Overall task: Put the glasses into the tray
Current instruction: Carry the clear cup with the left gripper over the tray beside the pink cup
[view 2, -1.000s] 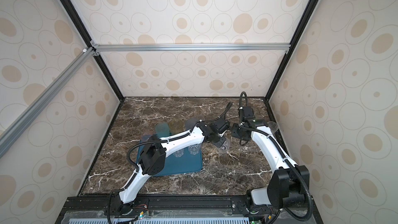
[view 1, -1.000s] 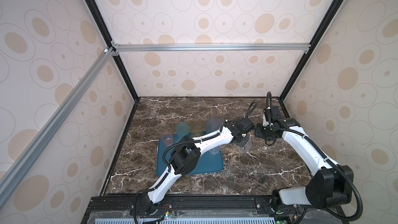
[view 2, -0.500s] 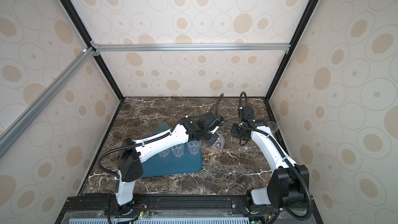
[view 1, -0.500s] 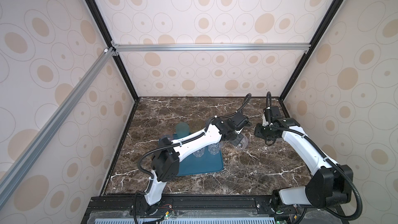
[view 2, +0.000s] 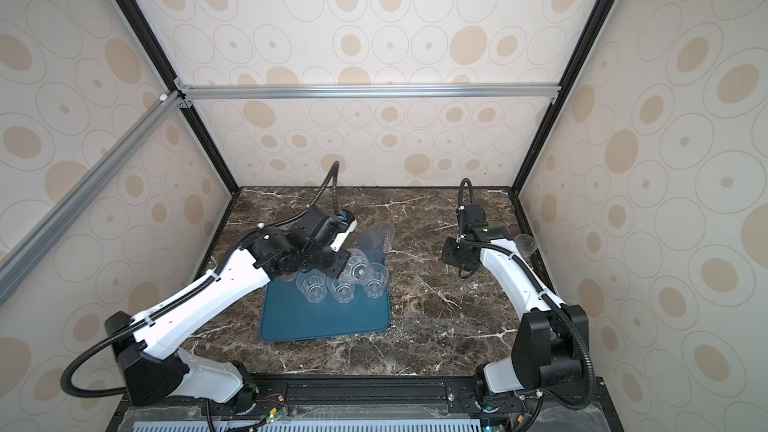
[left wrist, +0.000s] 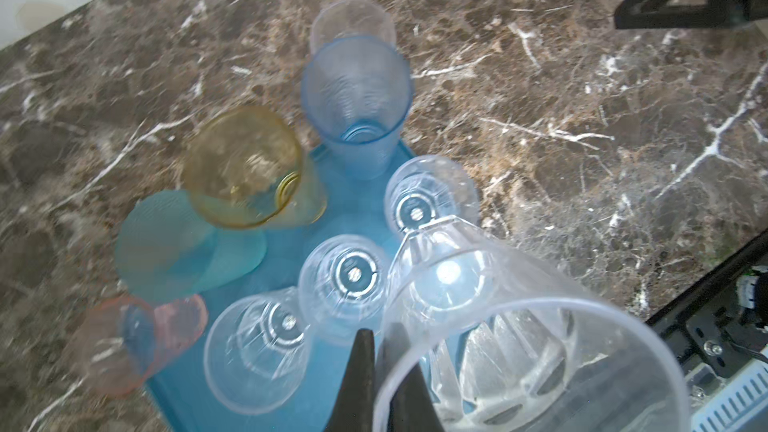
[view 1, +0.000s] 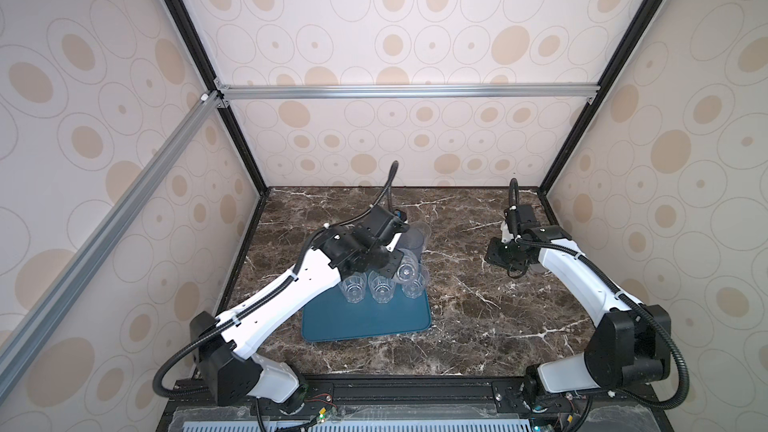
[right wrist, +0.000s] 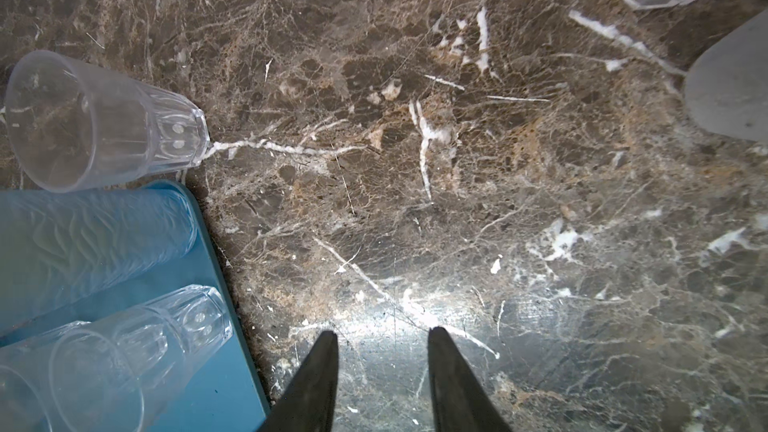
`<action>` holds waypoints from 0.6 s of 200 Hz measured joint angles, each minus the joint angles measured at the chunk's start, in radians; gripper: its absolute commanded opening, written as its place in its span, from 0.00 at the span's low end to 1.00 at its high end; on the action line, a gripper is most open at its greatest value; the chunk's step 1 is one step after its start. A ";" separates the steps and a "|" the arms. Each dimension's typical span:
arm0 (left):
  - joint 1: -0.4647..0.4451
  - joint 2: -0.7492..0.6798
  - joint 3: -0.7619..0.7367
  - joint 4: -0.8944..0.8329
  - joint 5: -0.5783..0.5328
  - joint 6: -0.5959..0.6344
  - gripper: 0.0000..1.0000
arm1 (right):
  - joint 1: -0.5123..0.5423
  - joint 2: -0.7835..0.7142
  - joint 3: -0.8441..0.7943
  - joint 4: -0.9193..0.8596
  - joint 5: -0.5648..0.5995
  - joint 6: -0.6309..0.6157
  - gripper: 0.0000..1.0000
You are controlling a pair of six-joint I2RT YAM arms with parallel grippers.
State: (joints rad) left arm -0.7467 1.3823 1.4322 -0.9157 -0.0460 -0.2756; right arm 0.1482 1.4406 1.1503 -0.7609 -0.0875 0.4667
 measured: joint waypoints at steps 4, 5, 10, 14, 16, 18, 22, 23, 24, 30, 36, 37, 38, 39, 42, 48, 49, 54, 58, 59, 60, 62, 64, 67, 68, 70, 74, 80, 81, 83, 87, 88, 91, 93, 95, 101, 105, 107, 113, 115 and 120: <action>0.018 -0.018 -0.014 -0.005 -0.004 -0.002 0.00 | 0.000 0.002 0.000 0.002 -0.002 0.000 0.39; 0.022 -0.021 -0.016 -0.006 -0.004 -0.002 0.00 | 0.000 0.002 0.000 0.002 -0.002 0.000 0.39; 0.043 -0.041 -0.032 -0.012 -0.006 -0.005 0.00 | 0.000 0.003 0.001 0.003 -0.005 0.001 0.39; 0.064 -0.056 -0.043 -0.018 -0.007 -0.006 0.00 | 0.000 0.004 0.001 0.004 -0.006 0.001 0.39; 0.074 -0.064 -0.049 -0.021 -0.008 -0.007 0.00 | 0.000 0.005 0.002 0.005 -0.007 0.001 0.39; 0.084 -0.072 -0.054 -0.023 -0.009 -0.007 0.00 | 0.000 0.005 0.002 0.005 -0.008 0.002 0.39; 0.102 -0.084 -0.065 -0.027 -0.010 -0.009 0.00 | 0.000 0.007 0.002 0.006 -0.010 0.002 0.39; 0.106 -0.086 -0.066 -0.028 -0.010 -0.009 0.00 | 0.000 0.007 0.003 0.006 -0.010 0.002 0.39; 0.109 -0.089 -0.068 -0.029 -0.010 -0.009 0.00 | 0.000 0.008 0.003 0.006 -0.010 0.002 0.39; 0.140 -0.106 -0.082 -0.035 -0.012 -0.010 0.00 | 0.001 0.010 0.005 0.007 -0.011 0.003 0.39; 0.168 -0.120 -0.095 -0.042 -0.012 -0.010 0.00 | 0.001 0.011 0.005 0.007 -0.013 0.003 0.39; 0.172 -0.122 -0.096 -0.043 -0.013 -0.010 0.00 | 0.001 0.011 0.005 0.008 -0.013 0.003 0.39; 0.179 -0.125 -0.098 -0.044 -0.012 -0.010 0.00 | 0.001 0.011 0.005 0.008 -0.013 0.003 0.39; 0.182 -0.127 -0.100 -0.045 -0.012 -0.010 0.00 | 0.001 0.012 0.005 0.008 -0.014 0.003 0.39; 0.195 -0.132 -0.105 -0.048 -0.013 -0.010 0.00 | 0.001 0.012 0.005 0.008 -0.014 0.003 0.39; 0.225 -0.144 -0.115 -0.052 -0.013 -0.009 0.00 | 0.001 0.012 0.005 0.009 -0.014 0.003 0.39; 0.229 -0.145 -0.116 -0.052 -0.014 -0.010 0.00 | 0.001 0.012 0.005 0.009 -0.014 0.003 0.39; 0.256 -0.155 -0.123 -0.055 -0.016 -0.010 0.00 | 0.001 0.012 0.005 0.009 -0.014 0.003 0.39; 0.282 -0.163 -0.130 -0.055 -0.020 -0.010 0.00 | 0.001 0.012 0.005 0.009 -0.014 0.003 0.39; 0.285 -0.163 -0.131 -0.056 -0.021 -0.010 0.00 | 0.001 0.012 0.005 0.009 -0.014 0.003 0.39; 0.292 -0.166 -0.133 -0.055 -0.022 -0.011 0.00 | 0.001 0.012 0.005 0.009 -0.014 0.003 0.39; 0.305 -0.169 -0.137 -0.055 -0.026 -0.012 0.00 | 0.001 0.013 0.005 0.010 -0.014 0.003 0.39; 0.318 -0.173 -0.141 -0.055 -0.027 -0.012 0.00 | 0.001 0.013 0.005 0.010 -0.014 0.003 0.39; 0.333 -0.177 -0.146 -0.054 -0.029 -0.013 0.00 | 0.001 0.013 0.005 0.010 -0.014 0.003 0.39; 0.336 -0.178 -0.147 -0.054 -0.029 -0.013 0.00 | 0.001 0.013 0.005 0.010 -0.014 0.003 0.39; 0.349 -0.181 -0.152 -0.053 -0.032 -0.014 0.00 | 0.001 0.013 0.005 0.010 -0.014 0.003 0.39; 0.373 -0.188 -0.161 -0.052 -0.035 -0.015 0.00 | 0.001 0.013 0.005 0.010 -0.014 0.003 0.39; 0.405 -0.197 -0.179 -0.048 -0.040 -0.017 0.00 | 0.001 0.013 0.005 0.010 -0.014 0.003 0.39; 0.408 -0.198 -0.181 -0.047 -0.040 -0.018 0.00 | 0.001 0.013 0.005 0.010 -0.014 0.003 0.39; 0.417 -0.201 -0.188 -0.046 -0.041 -0.019 0.00 | 0.001 0.013 0.005 0.010 -0.014 0.003 0.39; 0.437 -0.206 -0.201 -0.044 -0.044 -0.020 0.00 | 0.001 0.013 0.005 0.011 -0.014 0.003 0.39; 0.440 -0.207 -0.203 -0.044 -0.046 -0.021 0.00 | 0.001 0.013 0.005 0.011 -0.014 0.003 0.39; 0.455 -0.212 -0.216 -0.041 -0.049 -0.022 0.00 | 0.001 0.013 0.005 0.012 -0.014 0.003 0.39; 0.462 -0.213 -0.221 -0.041 -0.050 -0.022 0.00 | 0.001 0.013 0.005 0.012 -0.014 0.003 0.39; 0.470 -0.216 -0.229 -0.040 -0.050 -0.024 0.00 | 0.001 0.014 0.005 0.012 -0.014 0.003 0.39; 0.491 -0.222 -0.251 -0.039 -0.053 -0.025 0.00 | 0.001 0.014 0.005 0.014 -0.014 0.003 0.39; 0.503 -0.226 -0.263 -0.037 -0.054 -0.026 0.00 | 0.001 0.014 0.005 0.015 -0.014 0.003 0.39; 0.510 -0.228 -0.269 -0.037 -0.055 -0.027 0.00 | 0.001 0.014 0.005 0.015 -0.014 0.003 0.39; 0.528 -0.234 -0.287 -0.035 -0.056 -0.029 0.00 | 0.001 0.014 0.005 0.017 -0.014 0.003 0.39; 0.533 -0.235 -0.293 -0.035 -0.056 -0.030 0.00 | 0.001 0.014 0.005 0.017 -0.014 0.003 0.39; 0.545 -0.241 -0.304 -0.033 -0.058 -0.032 0.00 | 0.001 0.014 0.005 0.019 -0.014 0.003 0.39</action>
State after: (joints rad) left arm -0.2016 1.1416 1.1278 -0.9489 -0.1043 -0.3080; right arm 0.1493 1.4548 1.1557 -0.7418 -0.1017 0.4698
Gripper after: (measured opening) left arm 0.078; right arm 0.389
